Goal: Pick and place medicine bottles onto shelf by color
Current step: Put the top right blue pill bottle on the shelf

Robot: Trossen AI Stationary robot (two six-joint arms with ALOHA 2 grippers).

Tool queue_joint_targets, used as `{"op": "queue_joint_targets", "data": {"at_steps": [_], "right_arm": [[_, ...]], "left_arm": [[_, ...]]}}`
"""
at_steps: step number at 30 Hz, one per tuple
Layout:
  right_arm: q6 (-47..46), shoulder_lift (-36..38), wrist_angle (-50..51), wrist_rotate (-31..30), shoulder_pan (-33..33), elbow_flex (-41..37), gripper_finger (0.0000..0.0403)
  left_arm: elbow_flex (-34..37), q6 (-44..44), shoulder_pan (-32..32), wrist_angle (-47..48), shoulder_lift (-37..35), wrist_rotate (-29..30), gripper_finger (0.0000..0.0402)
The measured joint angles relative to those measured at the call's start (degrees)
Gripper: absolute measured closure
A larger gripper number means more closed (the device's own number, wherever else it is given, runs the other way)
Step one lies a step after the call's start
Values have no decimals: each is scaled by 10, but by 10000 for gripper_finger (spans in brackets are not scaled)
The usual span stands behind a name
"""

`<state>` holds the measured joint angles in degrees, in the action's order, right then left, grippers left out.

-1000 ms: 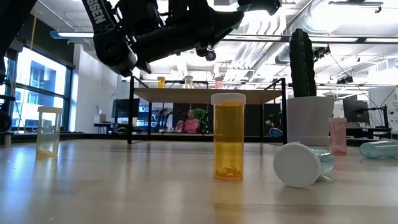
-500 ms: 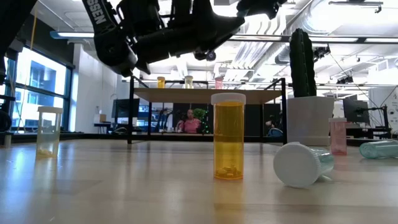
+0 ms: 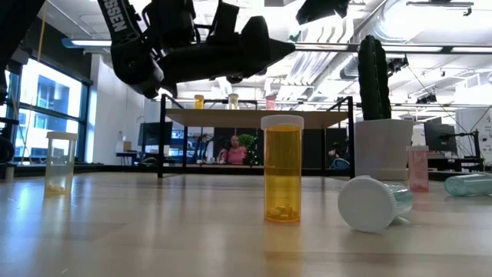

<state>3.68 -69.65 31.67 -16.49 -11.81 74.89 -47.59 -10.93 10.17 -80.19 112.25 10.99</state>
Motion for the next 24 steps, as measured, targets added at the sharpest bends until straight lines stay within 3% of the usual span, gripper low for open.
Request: {"op": "queue_joint_targets", "data": {"at_steps": [5,16,24], "right_arm": [[4,0,7,2,-64,35,302],[-21,-13,50,18,-201,55,302],[-32,-71,66,62,-231,55,302]], "left_arm": [[0,3,0,49,-20,-3,196],[0,17,8,358,-143,-46,214],[0,12,8,564,-233,-70,216]]}}
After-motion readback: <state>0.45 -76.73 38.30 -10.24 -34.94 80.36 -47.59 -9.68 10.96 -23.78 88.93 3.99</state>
